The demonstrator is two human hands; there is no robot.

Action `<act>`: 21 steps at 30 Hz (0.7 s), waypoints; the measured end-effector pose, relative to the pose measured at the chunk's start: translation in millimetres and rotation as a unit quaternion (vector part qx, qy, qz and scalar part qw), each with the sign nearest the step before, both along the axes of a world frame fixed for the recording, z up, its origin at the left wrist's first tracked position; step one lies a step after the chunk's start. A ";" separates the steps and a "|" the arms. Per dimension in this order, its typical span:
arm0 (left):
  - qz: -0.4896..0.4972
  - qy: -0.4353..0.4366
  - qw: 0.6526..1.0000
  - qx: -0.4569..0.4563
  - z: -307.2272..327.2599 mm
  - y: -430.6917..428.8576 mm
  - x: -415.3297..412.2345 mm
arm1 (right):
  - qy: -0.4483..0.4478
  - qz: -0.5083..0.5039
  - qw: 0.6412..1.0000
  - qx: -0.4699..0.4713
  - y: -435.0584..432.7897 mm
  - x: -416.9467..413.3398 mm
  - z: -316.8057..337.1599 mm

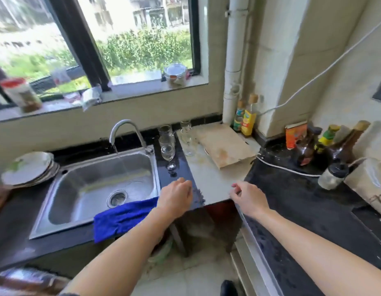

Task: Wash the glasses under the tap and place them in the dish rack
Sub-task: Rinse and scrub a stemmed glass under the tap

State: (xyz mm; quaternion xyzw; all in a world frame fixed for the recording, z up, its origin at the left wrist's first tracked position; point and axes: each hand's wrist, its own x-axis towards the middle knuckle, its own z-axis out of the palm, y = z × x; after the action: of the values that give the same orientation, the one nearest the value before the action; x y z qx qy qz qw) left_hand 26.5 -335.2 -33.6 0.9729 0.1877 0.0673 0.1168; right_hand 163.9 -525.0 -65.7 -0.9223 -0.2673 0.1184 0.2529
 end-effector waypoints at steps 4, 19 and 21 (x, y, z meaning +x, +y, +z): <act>0.099 0.030 0.994 -0.024 -9.7 61.1 9.0 | 0.024 0.074 0.997 -0.027 90.2 39.5 -11.4; 0.281 0.075 0.947 -0.139 -76.2 214.8 -31.3 | 0.026 0.124 0.985 -0.115 351.6 89.2 -50.4; 0.277 0.090 0.944 -0.155 -83.6 239.6 -33.6 | 0.013 0.113 0.985 -0.127 362.2 86.7 -60.1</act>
State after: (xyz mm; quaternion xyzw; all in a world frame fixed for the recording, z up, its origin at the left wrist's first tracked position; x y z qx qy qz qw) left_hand -7.1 -95.6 -117.1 0.8545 0.4674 -0.0212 0.2257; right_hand 250.7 -162.8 -125.9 -0.9090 -0.3494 0.1911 0.1225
